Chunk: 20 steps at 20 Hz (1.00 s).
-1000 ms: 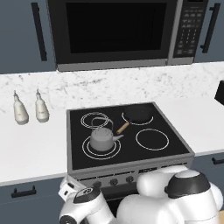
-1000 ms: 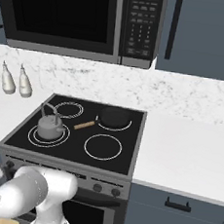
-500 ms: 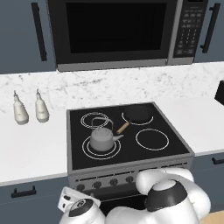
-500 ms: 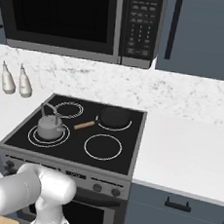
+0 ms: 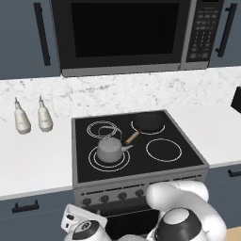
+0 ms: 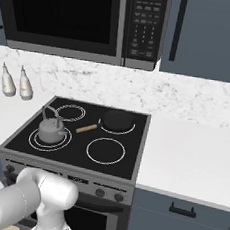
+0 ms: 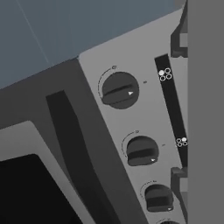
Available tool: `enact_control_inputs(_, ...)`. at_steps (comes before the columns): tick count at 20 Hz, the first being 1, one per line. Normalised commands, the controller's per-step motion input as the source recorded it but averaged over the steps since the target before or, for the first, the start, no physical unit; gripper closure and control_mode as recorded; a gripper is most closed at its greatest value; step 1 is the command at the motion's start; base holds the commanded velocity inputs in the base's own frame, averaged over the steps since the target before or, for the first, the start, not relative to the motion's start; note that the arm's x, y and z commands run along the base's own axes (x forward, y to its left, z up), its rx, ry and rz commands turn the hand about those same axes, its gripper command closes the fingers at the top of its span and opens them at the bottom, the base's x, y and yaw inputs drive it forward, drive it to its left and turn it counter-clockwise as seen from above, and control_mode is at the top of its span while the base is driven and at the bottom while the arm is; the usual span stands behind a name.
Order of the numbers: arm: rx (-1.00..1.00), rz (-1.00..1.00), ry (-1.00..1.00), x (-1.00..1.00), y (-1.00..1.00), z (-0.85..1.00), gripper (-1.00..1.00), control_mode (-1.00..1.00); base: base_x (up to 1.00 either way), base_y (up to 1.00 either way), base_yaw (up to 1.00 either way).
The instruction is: Pick the kettle from the counter and place it on a stove burner. Then turn the burner on.
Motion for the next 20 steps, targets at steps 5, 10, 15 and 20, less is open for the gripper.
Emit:
enact_control_inputs(5,0.0,0.06,0.0,0.16,-0.35,0.0,-1.0,-1.0,0.0,0.0,0.0)
enact_control_inputs(10,0.0,0.01,0.0,0.14,-0.04,0.0,-1.0,-1.0,0.0,0.0,0.0)
enact_control_inputs(15,-0.09,0.0,0.0,0.09,0.08,-0.17,-1.0,-1.0,0.0,0.0,0.0)
enact_control_inputs(20,-0.11,0.0,0.0,0.06,0.28,-0.16,-1.0,-1.0,0.0,0.0,0.0)
